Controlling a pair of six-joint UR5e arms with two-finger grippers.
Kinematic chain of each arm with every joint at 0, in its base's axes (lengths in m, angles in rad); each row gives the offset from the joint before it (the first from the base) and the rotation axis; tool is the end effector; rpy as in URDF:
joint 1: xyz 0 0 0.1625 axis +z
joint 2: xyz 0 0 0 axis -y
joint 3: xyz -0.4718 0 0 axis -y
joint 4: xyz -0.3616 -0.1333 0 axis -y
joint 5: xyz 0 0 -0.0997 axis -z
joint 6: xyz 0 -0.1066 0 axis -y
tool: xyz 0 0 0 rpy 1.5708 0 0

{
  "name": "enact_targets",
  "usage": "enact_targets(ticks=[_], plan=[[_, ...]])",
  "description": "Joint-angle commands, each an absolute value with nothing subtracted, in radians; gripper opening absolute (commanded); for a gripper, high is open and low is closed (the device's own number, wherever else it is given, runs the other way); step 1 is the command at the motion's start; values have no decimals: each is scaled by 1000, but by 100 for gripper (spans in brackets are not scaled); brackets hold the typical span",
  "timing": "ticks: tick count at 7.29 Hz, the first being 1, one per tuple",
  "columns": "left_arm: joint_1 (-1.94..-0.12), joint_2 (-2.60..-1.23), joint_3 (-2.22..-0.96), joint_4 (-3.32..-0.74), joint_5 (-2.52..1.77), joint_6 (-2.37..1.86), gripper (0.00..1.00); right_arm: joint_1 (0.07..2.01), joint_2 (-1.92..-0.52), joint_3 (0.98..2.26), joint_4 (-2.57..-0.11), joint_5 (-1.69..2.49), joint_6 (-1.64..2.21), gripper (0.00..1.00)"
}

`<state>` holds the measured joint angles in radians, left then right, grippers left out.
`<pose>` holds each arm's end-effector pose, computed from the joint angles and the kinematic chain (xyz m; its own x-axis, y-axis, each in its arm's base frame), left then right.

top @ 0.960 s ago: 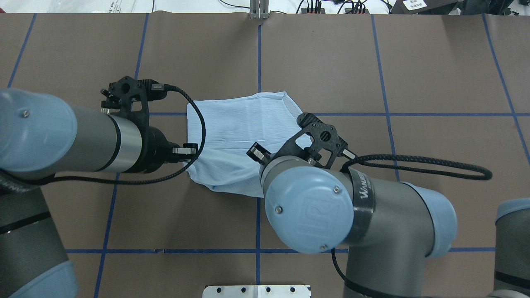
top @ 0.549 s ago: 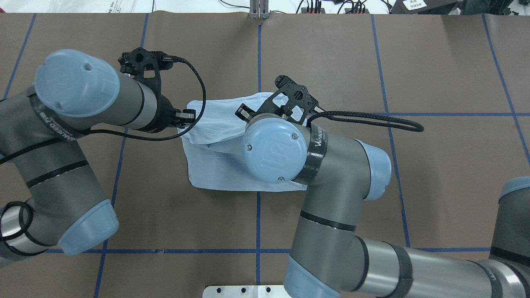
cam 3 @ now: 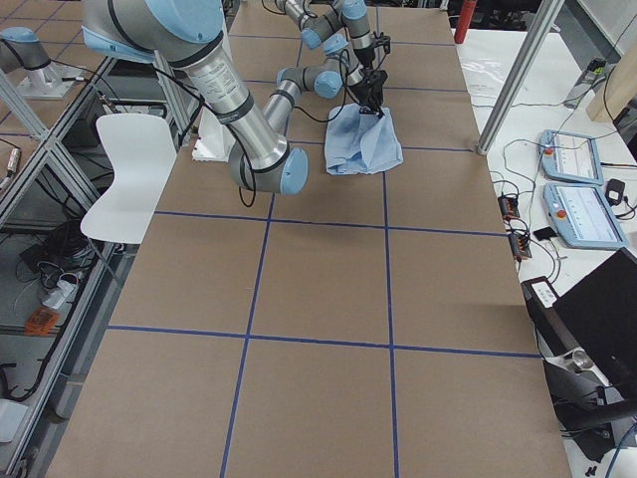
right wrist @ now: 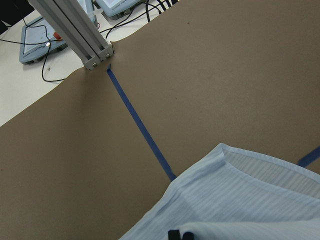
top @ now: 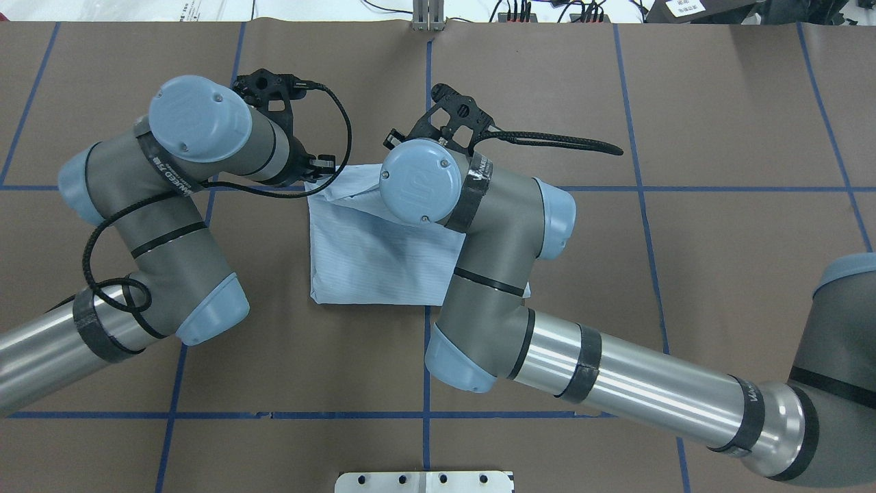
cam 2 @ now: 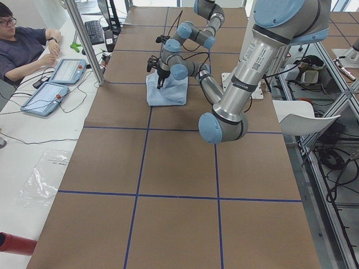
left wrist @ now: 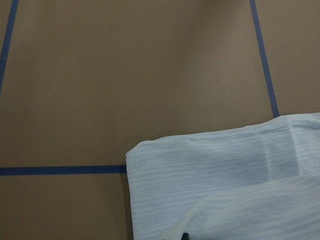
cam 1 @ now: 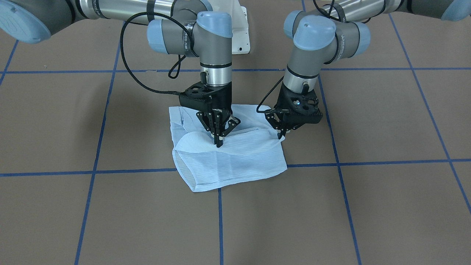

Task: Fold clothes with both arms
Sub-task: 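Lay the held edge down near the far edge of the shirt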

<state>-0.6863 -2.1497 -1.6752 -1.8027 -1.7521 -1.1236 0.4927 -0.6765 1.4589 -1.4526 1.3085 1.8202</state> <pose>0.4556 -0.5207 0.3140 0.6469 0.0199 -0.7623 0.2584 0.9348 0.2437 -0.5996 -0.5046 0.1888 0.3734 0.4710 0.7992 -0.7513 0.6589 -0.0374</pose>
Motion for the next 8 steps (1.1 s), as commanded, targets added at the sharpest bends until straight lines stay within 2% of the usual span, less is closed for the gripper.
enact_targets(ticks=[1,3,4,5,6,8], plan=[[-689,-2161,-1571,-1879,-1735,-1123,0,503,-650,1376,-1445,1308,1795,0],[-687,-2193,-1508,-1890,-1727,-1123,0,503,-649,1303,-1357,1298,1783,0],[-689,-2194,-1508,-1897,-1727,-1123,2,503,-649,1284,-1317,1298,1729,5],[-690,-2192,-1511,-1908,-1727,-1121,71,505,-647,1284,-1315,1298,1613,99],[-692,-2191,-1517,-1908,-1729,-1121,100,518,-632,1290,-1313,1311,1594,100],[-716,-2172,-1566,-1905,-1736,-1002,100,563,-635,1310,-1318,1426,1556,100]])
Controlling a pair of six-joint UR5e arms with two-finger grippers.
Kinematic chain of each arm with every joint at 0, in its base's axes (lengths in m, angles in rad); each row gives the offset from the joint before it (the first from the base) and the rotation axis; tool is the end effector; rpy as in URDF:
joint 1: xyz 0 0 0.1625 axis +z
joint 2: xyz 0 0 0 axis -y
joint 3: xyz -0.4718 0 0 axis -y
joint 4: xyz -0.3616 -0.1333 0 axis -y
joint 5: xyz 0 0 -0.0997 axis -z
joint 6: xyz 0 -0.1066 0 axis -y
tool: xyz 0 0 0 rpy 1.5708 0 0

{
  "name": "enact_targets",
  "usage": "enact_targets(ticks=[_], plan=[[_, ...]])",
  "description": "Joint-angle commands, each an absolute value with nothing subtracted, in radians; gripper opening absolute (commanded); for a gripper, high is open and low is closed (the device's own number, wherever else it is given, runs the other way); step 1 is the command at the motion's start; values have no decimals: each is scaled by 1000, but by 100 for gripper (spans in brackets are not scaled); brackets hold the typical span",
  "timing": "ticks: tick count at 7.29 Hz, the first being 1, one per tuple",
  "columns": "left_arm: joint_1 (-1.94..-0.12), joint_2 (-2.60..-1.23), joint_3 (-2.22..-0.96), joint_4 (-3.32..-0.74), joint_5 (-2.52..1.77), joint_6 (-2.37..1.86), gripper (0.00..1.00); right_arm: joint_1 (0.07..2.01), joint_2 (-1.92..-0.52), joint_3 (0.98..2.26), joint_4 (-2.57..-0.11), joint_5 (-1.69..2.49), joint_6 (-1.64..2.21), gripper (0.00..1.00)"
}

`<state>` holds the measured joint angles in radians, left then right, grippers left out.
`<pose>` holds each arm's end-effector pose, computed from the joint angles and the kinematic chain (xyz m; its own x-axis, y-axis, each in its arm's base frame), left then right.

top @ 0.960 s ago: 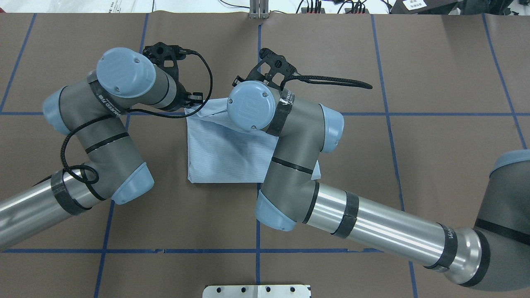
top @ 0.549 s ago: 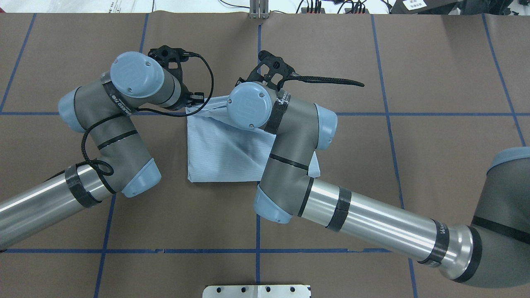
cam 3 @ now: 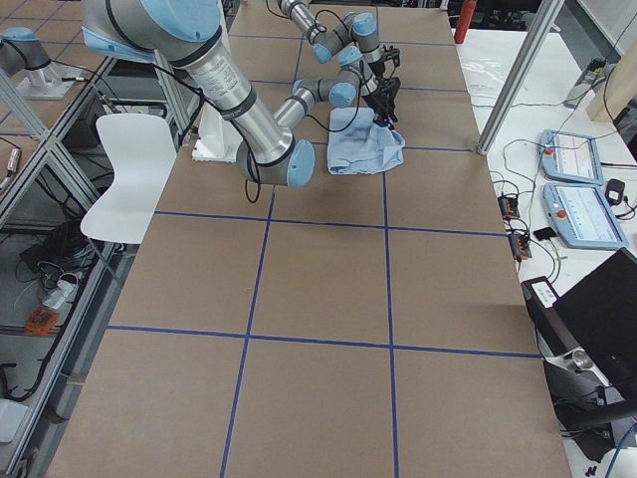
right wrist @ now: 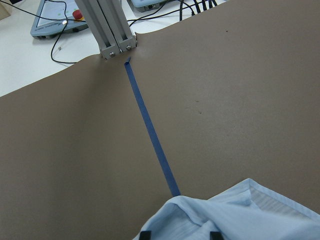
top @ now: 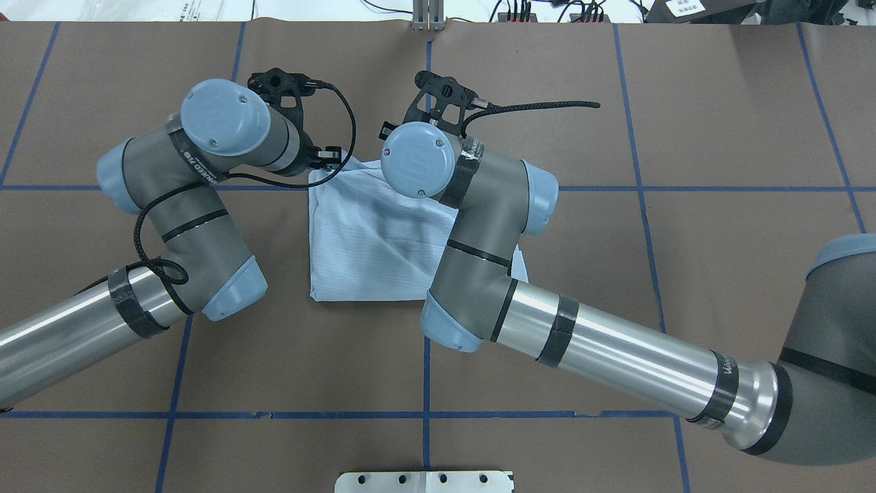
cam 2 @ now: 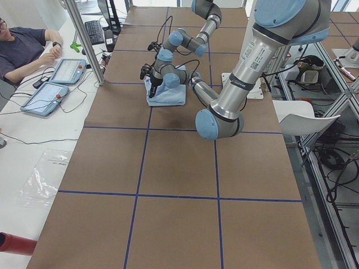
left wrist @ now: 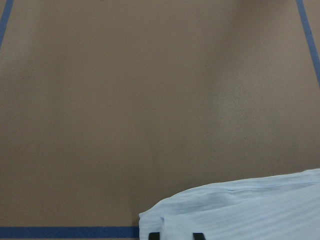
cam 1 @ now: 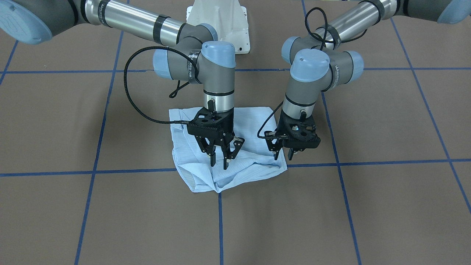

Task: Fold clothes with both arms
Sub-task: 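Lay the held edge down near the far edge of the shirt, then open both grippers and raise them from the folded shirt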

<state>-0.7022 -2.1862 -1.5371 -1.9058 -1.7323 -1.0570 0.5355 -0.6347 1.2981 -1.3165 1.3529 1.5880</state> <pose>0.4736 -0.5529 0.3340 0.6700 0.0686 -0.7392 0.2420 0.9211 0.3048 -0.6152 -0.5468 0.2036 0.5114 0.3230 0.7963 -0.6548 0.7466 0.1177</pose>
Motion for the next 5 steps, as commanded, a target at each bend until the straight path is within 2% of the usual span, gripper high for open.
enact_targets(ticks=[1,3,5], plan=[[-710,-2165,-1565,-1905,-1736,-1003,100,572,-664,1348,-1312,1451,1490,100],[-687,-2171,-1536,-1907,-1732,-1012,100,577,-759,1449,-1308,1456,1437,100],[-673,-2192,-1471,-1919,-1730,-1009,100,575,-759,1451,-1308,1456,1437,100]])
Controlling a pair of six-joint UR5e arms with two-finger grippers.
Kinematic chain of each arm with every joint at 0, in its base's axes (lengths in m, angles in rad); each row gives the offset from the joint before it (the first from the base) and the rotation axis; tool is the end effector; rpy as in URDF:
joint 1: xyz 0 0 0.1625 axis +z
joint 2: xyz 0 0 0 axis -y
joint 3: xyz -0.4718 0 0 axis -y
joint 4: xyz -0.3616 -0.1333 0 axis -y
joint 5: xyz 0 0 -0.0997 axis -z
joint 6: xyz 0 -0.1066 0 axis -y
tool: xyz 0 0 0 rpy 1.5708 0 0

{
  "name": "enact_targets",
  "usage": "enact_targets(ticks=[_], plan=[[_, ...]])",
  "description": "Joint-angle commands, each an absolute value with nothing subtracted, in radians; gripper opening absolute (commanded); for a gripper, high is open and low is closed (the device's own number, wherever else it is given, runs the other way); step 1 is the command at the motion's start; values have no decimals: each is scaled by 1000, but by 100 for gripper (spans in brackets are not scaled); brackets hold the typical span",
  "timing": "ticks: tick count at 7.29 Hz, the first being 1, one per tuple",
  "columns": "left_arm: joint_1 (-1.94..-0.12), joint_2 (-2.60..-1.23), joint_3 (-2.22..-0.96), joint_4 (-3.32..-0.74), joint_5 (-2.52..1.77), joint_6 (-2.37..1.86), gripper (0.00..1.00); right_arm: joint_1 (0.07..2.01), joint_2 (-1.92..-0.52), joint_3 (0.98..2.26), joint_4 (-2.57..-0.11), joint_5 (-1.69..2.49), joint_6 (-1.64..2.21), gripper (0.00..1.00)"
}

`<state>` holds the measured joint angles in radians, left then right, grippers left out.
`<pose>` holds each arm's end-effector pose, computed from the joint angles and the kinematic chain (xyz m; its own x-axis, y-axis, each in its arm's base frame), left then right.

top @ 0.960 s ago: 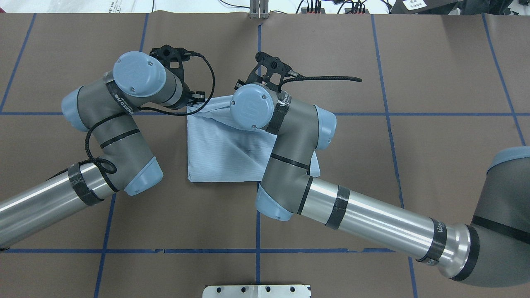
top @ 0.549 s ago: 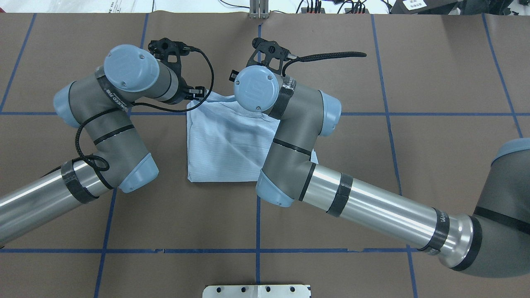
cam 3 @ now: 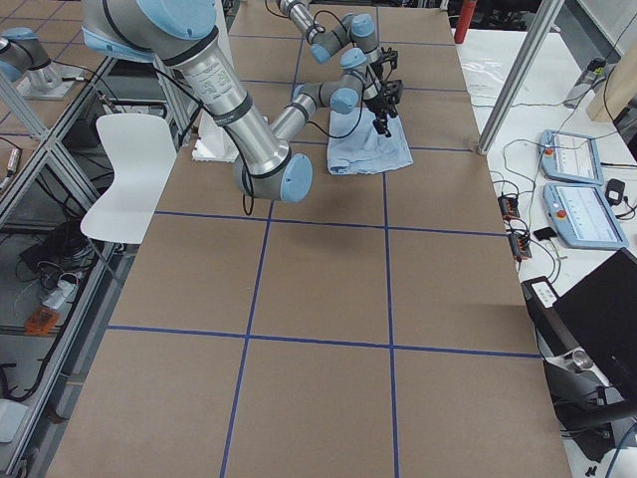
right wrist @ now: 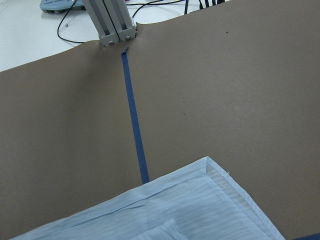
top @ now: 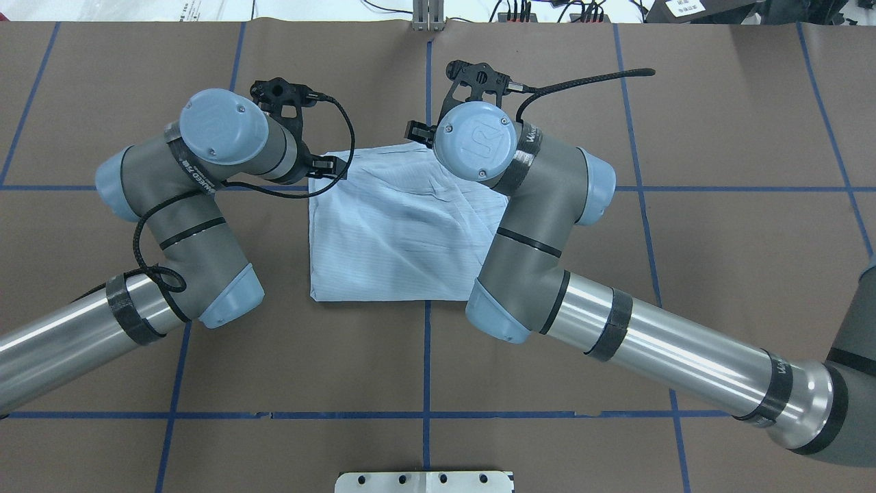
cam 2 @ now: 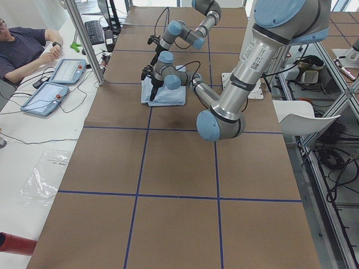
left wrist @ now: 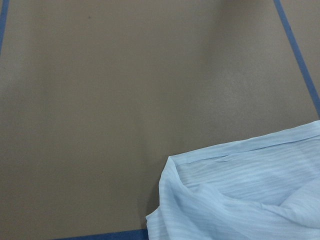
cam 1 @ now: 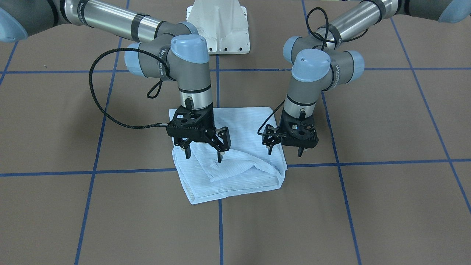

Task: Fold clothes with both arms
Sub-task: 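Open both grippers and raise them from the folded shirt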

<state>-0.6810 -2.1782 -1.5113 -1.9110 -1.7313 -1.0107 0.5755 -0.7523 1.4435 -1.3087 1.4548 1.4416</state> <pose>0.4881 -0.5452 0.3506 0.6943 0.1124 -0.7109 0.1845 0.9269 0.3268 -0.5643 -0.5397 0.2344 0.5615 0.2118 0.7999 -0.5520 0.8160 0.1715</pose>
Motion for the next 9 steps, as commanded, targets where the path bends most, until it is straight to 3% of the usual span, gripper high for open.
enact_targets(ticks=[1,3,7,9], plan=[[-672,-2197,-1435,-1946,-1729,-1008,100,575,-761,1451,-1308,1454,1437,100],[-672,-2319,-1265,-1968,-1704,-1009,100,575,-768,1450,-1308,1453,1437,100],[-797,-2324,-1210,-2042,-1707,-886,100,574,-770,1405,-1199,1448,1440,99],[-892,-2227,-1311,-2062,-1845,-682,100,569,-746,1285,-1106,1450,1439,79]])
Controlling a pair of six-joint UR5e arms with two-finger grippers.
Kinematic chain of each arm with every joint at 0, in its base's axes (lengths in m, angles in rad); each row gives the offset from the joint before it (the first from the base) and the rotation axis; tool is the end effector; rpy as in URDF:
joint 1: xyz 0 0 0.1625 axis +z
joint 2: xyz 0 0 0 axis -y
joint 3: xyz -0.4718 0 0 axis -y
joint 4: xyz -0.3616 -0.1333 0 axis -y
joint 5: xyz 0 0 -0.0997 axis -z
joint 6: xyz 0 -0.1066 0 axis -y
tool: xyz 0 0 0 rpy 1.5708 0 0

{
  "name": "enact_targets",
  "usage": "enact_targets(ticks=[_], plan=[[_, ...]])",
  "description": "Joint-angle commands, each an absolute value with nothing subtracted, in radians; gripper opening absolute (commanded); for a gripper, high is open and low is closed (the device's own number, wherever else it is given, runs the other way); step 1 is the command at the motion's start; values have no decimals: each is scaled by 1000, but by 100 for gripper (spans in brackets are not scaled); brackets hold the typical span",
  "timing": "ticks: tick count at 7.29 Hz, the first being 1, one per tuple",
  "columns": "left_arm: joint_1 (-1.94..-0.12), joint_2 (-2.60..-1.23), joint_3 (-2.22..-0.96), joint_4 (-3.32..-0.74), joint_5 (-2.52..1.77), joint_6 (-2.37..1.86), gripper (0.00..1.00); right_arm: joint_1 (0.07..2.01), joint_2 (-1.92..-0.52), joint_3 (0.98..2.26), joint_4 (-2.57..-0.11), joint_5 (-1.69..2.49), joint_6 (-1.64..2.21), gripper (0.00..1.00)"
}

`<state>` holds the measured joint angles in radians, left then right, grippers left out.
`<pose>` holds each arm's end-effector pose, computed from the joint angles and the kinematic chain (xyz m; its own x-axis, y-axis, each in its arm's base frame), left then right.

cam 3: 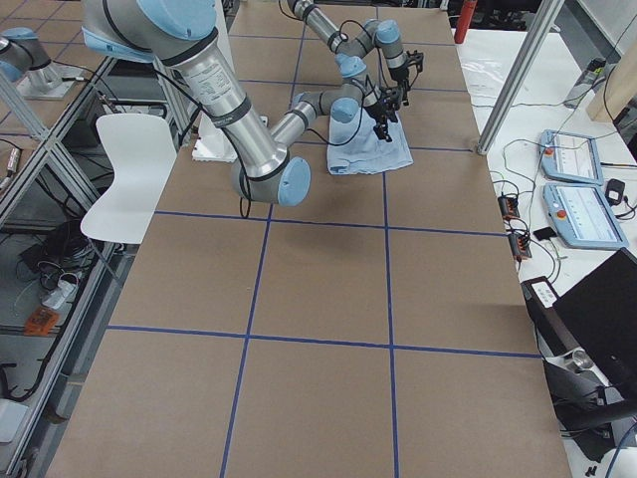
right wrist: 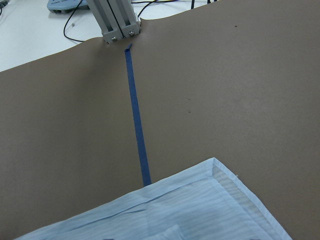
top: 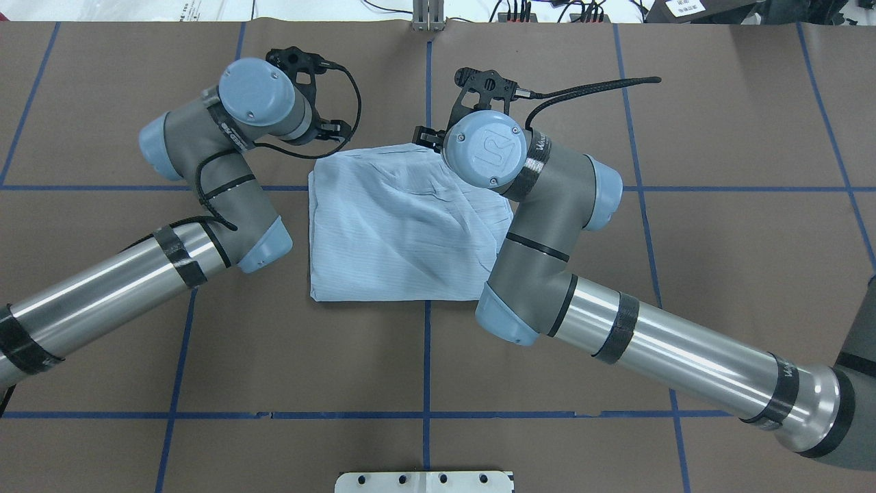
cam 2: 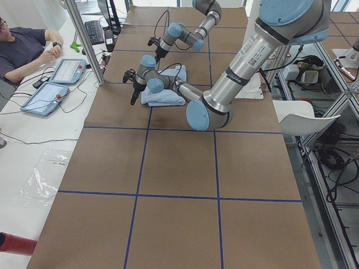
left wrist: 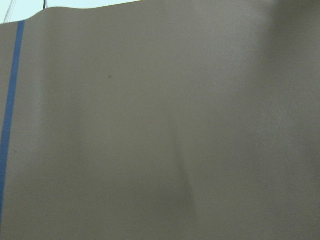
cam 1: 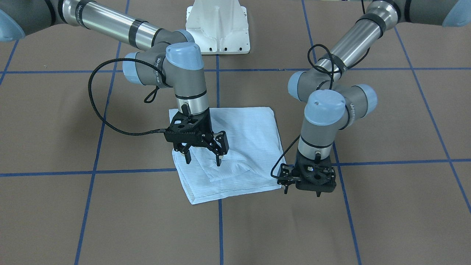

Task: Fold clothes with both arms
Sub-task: 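Open both grippers and raise them from the folded shirt, then press the folded shirt flat with the right gripper while the left gripper withdraws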

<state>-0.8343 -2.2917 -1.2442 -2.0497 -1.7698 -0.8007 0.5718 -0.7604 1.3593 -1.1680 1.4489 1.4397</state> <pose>0.4471 -0.6602 0.3687 0.7445 0.1949 -0.6386 0.1479 0.8845 0.4424 -0.5796 -0.5469 0.2569 0.5307 0.1872 0.8266 -0.5587 0.8107 0.1751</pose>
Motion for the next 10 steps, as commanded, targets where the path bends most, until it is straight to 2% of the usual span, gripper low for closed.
enact_targets(ticks=[1,3,5,10], plan=[[-903,-2174,-1371,-2066,-1854,-667,100,563,-715,1216,-1067,1447,1436,71],[-904,-2161,-1390,-2066,-1855,-669,100,546,-678,1158,-1065,1437,1433,65],[-904,-2158,-1391,-2066,-1855,-672,100,522,-680,1144,-1069,1413,1428,65],[-904,-2126,-1430,-2066,-1853,-678,100,520,-666,1123,-1069,1388,1417,54]])
